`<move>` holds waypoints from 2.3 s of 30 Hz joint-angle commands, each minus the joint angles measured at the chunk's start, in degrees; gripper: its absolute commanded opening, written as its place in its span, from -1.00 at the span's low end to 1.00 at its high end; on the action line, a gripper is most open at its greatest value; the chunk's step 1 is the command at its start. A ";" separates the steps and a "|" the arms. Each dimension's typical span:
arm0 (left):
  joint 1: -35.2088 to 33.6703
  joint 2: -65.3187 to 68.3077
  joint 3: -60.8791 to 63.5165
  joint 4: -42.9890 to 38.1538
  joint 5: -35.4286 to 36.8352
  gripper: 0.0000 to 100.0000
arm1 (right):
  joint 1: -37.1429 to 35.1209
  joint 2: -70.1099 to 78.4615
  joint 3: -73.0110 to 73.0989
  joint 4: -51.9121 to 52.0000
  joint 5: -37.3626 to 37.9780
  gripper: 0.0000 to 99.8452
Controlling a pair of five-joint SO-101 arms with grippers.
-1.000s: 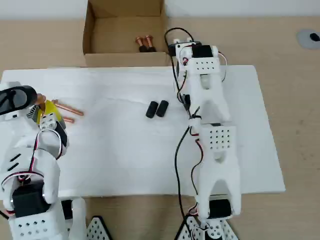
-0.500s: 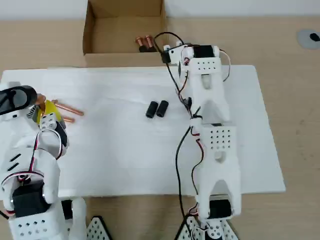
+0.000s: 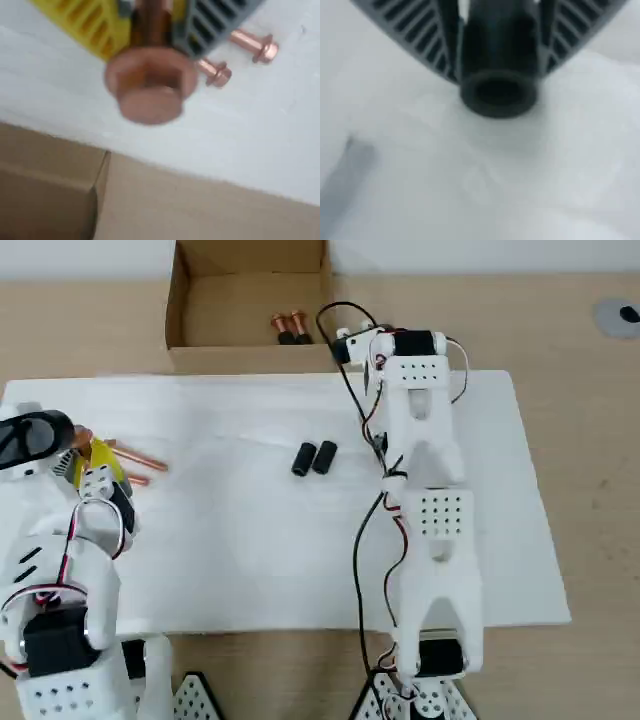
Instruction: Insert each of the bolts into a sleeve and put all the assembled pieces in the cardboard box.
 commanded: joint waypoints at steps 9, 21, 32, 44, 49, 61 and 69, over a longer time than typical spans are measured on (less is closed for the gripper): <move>0.70 -1.10 -13.45 -3.43 0.00 -1.00 | -6.81 -8.66 -30.29 0.53 -3.16 -0.98; 0.70 -1.10 -21.19 -3.43 0.09 -1.00 | -14.99 -34.95 -30.02 0.62 -3.34 -0.98; 4.66 -3.91 -24.18 -4.75 11.34 -1.00 | -19.03 -54.55 -29.49 0.79 -9.67 -0.98; 8.26 -4.00 -21.10 -4.57 11.43 -1.00 | -19.12 -84.09 15.60 0.62 -20.04 -0.98; 8.26 -4.09 -21.10 -2.29 11.43 -1.00 | -19.12 -103.34 43.74 -1.05 -21.45 -0.98; 24.70 -1.45 -19.78 -4.04 7.91 -1.00 | -19.12 -141.05 96.04 -24.35 -21.19 -0.98; 37.19 8.04 -19.69 -16.88 -5.01 -1.00 | -24.04 -159.69 123.91 -50.73 -16.88 -0.98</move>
